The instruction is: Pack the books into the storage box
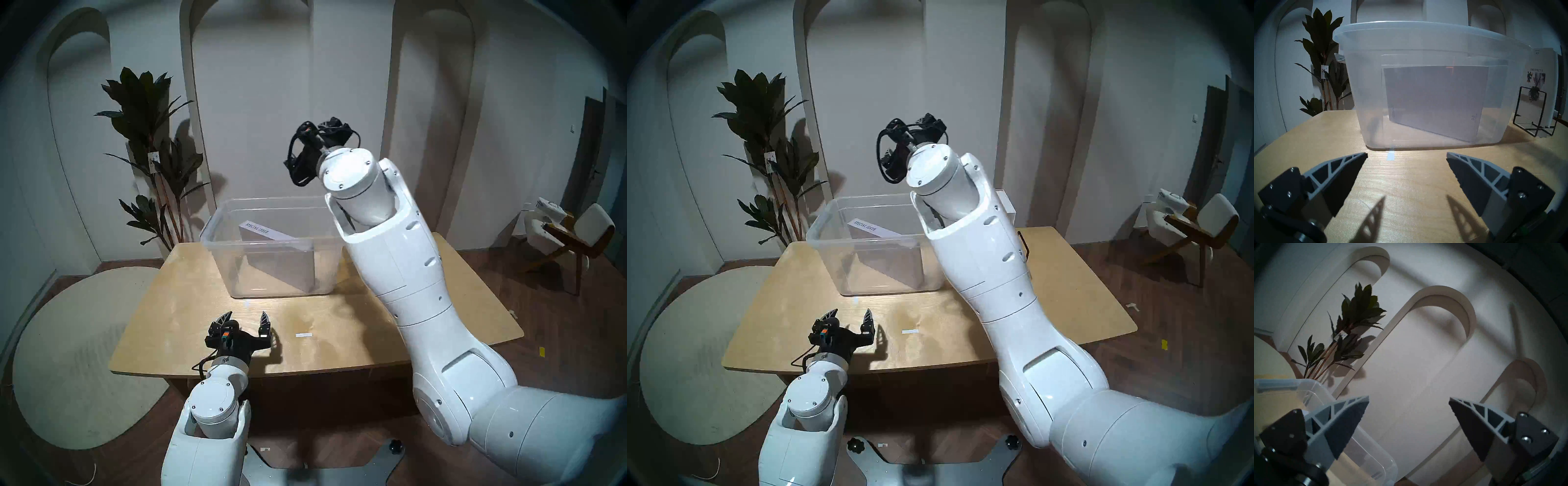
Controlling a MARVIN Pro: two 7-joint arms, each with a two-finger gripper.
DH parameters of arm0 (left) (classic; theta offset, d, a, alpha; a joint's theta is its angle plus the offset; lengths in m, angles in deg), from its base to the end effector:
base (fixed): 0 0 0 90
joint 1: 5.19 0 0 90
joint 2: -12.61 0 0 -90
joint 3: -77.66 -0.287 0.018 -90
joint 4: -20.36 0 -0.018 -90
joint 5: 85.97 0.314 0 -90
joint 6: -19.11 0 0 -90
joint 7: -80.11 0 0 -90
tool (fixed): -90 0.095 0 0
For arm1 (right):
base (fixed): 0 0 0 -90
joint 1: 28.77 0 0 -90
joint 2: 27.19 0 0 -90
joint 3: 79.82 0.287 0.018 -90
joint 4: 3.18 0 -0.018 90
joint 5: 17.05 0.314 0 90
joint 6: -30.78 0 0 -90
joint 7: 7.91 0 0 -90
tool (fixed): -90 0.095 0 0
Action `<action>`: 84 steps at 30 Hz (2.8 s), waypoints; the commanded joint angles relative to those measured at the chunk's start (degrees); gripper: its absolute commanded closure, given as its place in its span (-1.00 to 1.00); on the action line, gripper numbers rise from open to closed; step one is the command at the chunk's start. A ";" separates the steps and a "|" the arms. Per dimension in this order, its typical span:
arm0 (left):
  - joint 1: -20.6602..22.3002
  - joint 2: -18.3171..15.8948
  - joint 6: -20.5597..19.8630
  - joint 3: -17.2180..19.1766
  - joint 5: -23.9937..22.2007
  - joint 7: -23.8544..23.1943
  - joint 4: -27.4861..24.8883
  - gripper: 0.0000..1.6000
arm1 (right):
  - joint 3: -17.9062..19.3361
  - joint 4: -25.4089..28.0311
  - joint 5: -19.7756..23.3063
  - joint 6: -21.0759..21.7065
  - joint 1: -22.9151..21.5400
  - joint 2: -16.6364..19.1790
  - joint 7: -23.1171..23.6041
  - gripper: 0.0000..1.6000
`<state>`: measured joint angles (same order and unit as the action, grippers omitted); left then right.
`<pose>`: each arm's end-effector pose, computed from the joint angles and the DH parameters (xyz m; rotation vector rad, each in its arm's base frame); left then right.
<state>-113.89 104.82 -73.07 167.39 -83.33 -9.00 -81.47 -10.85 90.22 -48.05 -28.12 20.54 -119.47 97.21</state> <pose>0.3285 -0.0090 -0.3478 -2.3751 -0.0108 -2.0269 0.5083 0.1589 0.0033 1.6720 0.8779 2.1637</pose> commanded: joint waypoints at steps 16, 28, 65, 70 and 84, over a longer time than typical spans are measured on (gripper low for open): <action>0.57 -0.06 0.31 0.03 -0.02 0.04 -0.93 -1.00 | 20.80 18.72 4.58 -1.40 10.89 6.56 -5.44 -1.00; 0.57 -0.06 0.33 0.03 -0.03 0.04 -0.94 -1.00 | 32.99 25.02 6.73 5.28 20.74 7.23 -4.02 -1.00; 1.89 -1.22 0.23 -3.36 -0.99 -1.73 0.56 -1.00 | 64.02 8.31 33.07 3.58 30.47 16.63 24.82 -1.00; 3.73 -2.40 1.21 -7.04 -0.26 -2.43 -0.36 -1.00 | 64.48 2.53 33.51 3.92 27.74 18.92 26.50 -1.00; 8.37 -5.19 -1.22 -16.89 -1.12 -2.44 1.13 -1.00 | 60.60 -14.10 35.02 3.05 19.46 24.17 30.27 -1.00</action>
<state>-109.40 101.06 -73.30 154.85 -83.88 -11.64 -80.15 50.82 81.83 -14.28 -23.93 46.30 -99.88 125.47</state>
